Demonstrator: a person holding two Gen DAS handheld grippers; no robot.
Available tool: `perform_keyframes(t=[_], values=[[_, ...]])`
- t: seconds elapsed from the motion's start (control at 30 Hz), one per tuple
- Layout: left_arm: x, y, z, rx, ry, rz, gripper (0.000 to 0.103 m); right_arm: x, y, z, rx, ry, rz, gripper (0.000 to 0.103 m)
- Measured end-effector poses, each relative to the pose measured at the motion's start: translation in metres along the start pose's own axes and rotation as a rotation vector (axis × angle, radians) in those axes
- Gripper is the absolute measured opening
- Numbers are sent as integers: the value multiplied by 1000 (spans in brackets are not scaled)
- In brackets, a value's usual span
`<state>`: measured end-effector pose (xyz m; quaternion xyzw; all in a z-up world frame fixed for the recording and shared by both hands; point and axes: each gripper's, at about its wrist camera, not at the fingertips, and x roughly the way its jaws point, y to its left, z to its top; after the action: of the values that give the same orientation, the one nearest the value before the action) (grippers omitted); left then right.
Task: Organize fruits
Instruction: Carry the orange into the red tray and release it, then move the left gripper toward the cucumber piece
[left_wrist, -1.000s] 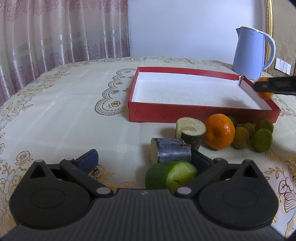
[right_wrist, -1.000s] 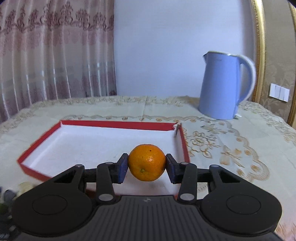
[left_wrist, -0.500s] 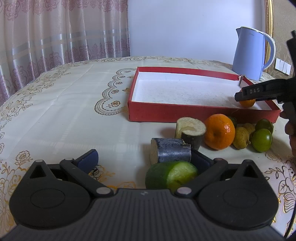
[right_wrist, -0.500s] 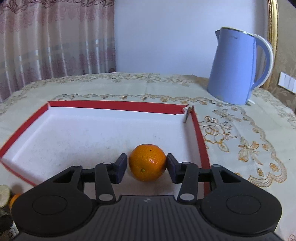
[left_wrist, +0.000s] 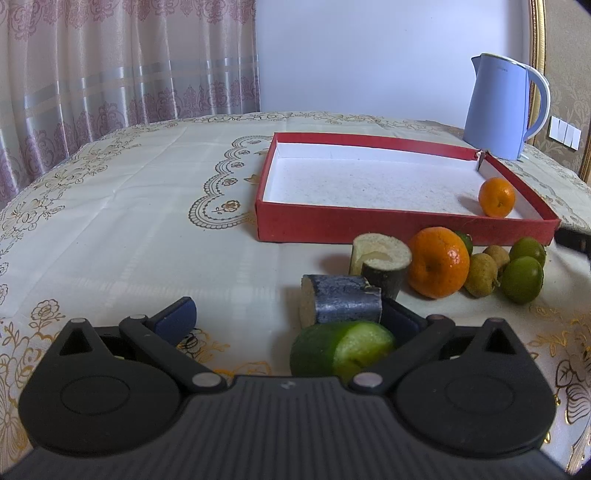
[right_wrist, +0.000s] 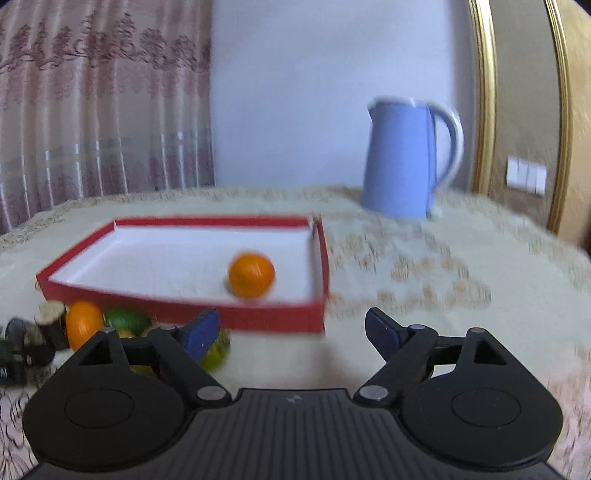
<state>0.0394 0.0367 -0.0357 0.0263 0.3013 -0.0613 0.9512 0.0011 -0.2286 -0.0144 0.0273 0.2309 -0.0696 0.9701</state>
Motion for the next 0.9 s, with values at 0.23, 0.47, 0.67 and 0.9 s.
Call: perform_keyframes(t=[0.23, 0.47, 0.67, 0.9], values=[[0, 0, 0, 0, 0, 0, 103, 11, -25, -5, 136, 101, -62, 86], [0, -1, -1, 0, -1, 4, 103, 22, -21, -5, 108, 158, -120, 88], [-1, -3, -1, 0, -2, 11, 103, 31, -15, -5, 63, 198, -130, 96], [-6, -9, -2, 29, -16, 39, 103, 30, -16, -5, 68, 202, -123, 97]])
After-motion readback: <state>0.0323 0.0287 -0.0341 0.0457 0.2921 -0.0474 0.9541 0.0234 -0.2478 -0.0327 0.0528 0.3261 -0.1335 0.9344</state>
